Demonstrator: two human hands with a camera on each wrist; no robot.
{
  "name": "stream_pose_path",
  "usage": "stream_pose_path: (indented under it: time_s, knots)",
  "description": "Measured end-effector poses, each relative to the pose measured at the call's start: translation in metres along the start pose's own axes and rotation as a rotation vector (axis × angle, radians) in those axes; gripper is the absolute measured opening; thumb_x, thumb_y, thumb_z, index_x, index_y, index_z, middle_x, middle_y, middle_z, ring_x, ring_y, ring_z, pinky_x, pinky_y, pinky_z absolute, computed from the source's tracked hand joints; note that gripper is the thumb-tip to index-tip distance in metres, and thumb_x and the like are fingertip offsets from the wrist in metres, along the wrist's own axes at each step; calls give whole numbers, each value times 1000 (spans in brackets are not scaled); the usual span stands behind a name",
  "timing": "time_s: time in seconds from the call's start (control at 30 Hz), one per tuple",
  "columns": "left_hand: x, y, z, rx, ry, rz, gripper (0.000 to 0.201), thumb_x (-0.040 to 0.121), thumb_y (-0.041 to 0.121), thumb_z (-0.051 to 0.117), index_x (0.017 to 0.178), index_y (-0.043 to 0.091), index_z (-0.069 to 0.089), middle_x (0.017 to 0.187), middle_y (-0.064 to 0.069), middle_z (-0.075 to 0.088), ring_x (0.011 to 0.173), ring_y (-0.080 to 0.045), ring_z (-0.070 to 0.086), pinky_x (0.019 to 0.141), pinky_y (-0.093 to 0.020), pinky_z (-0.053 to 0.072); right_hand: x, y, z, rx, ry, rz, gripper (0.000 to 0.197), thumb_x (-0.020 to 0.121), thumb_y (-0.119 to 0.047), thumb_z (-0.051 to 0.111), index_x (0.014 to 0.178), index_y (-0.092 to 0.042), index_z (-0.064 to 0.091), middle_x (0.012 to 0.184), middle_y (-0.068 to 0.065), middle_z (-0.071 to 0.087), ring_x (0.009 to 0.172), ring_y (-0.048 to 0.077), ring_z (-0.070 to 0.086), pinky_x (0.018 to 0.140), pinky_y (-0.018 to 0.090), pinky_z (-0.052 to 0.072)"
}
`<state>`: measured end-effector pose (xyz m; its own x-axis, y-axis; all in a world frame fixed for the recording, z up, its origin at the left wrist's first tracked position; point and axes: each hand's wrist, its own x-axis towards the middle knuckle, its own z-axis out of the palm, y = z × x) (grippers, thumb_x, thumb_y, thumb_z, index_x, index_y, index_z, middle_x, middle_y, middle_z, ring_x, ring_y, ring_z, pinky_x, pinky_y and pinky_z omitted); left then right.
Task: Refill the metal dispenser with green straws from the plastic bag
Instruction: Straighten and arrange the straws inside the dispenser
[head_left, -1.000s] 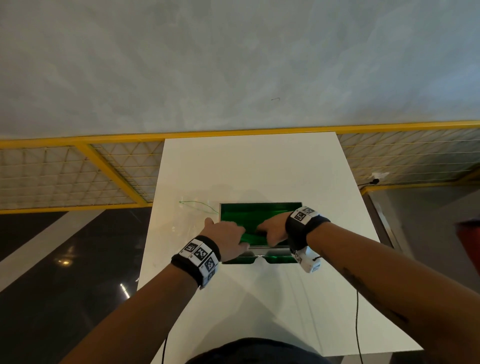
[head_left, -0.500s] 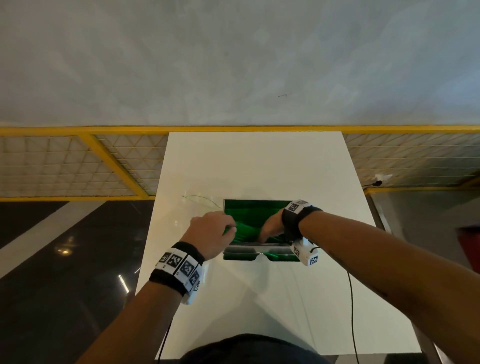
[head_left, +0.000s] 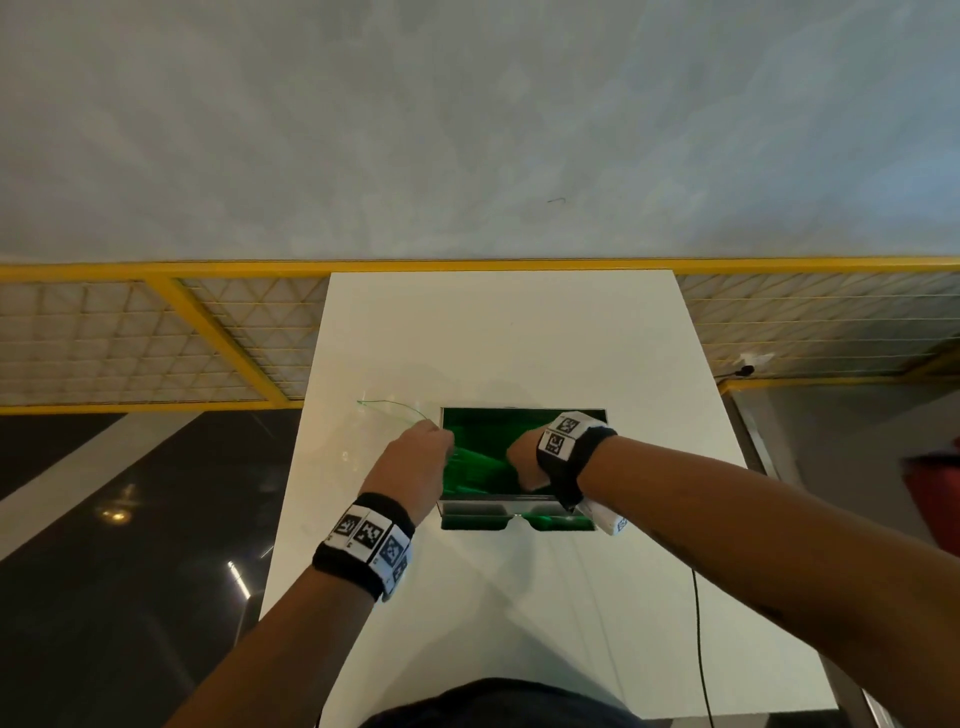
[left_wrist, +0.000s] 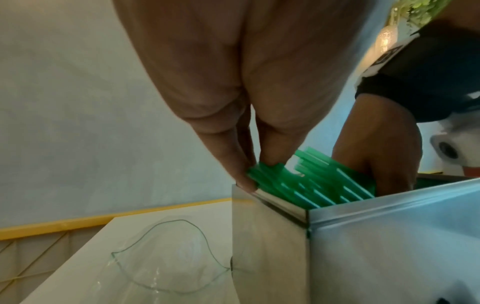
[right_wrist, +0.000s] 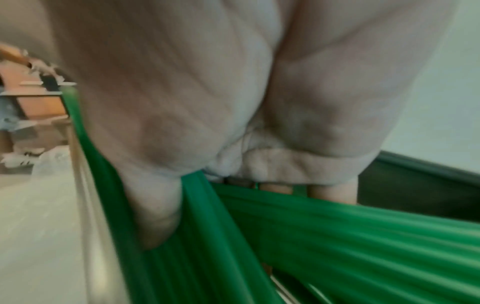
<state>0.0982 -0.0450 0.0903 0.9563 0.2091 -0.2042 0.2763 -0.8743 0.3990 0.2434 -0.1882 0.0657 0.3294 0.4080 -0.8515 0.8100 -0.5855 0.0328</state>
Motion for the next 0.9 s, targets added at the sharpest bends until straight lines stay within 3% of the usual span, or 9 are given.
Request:
stream_pose_path:
  time_s: [0.07,0.13,0.27,0.37,0.43,0.57,0.67,0.8,0.9]
  knots:
    - [-1,4,4,13,-12,-5,20,94,-5,59,98,11,70,93,-2,61,81,-21,60,68,-24,42,8,2,8,15,8,-14,42,93,-22,61,134,-13,60,134,9,65,120,33,64,96,40,53]
    - [0,5,6,0,-3,23,17,97,2,58,100,9,74,96,-4,66,87,-24,65,72,-28,48,7,5,8,85,35,-17,52,90,-22,61,141,-15,53,139,11,61,124,33,60,103,45,52]
    - [-5,3,4,-76,32,47,22,100,28,64,108,14,79,120,-1,65,109,-26,58,88,-37,54,-9,16,-3,238,171,-43,67,83,-22,78,142,-11,48,135,12,60,120,32,60,94,38,52]
    - [-8,-2,-1,68,-65,63,26,96,43,65,112,27,79,125,6,57,116,-23,50,89,-42,53,-22,25,-8,306,237,-82,69,82,-18,81,140,-11,45,133,12,59,114,31,60,83,35,49]
    - [-7,-3,-3,77,-164,84,25,98,37,64,114,25,78,119,5,57,113,-22,53,88,-41,54,-28,26,-8,294,243,-114,56,83,-13,78,132,-11,50,128,13,58,105,30,60,80,37,50]
    - [0,-2,-6,87,-252,101,26,97,24,67,121,20,75,121,0,63,108,-24,63,92,-37,54,-36,15,-2,288,236,-251,37,86,-5,67,123,-13,63,124,6,64,101,23,59,88,34,50]
    - [3,0,-8,84,-242,123,23,99,22,63,118,18,76,116,-2,64,103,-23,64,89,-33,53,-40,6,4,283,202,-292,39,88,-12,68,127,-16,63,124,4,66,108,24,63,98,38,52]
    - [4,-6,-15,77,-192,163,23,99,23,64,117,18,77,102,2,60,90,-15,55,79,-24,43,-43,2,5,384,231,-343,39,91,-12,63,130,-19,63,123,3,68,102,19,63,91,30,48]
    - [3,-13,-19,50,-171,127,25,97,27,68,119,19,76,101,1,61,94,-19,59,80,-23,42,-44,-6,5,402,249,-363,38,96,-22,61,134,-19,62,125,1,69,105,18,63,92,27,44]
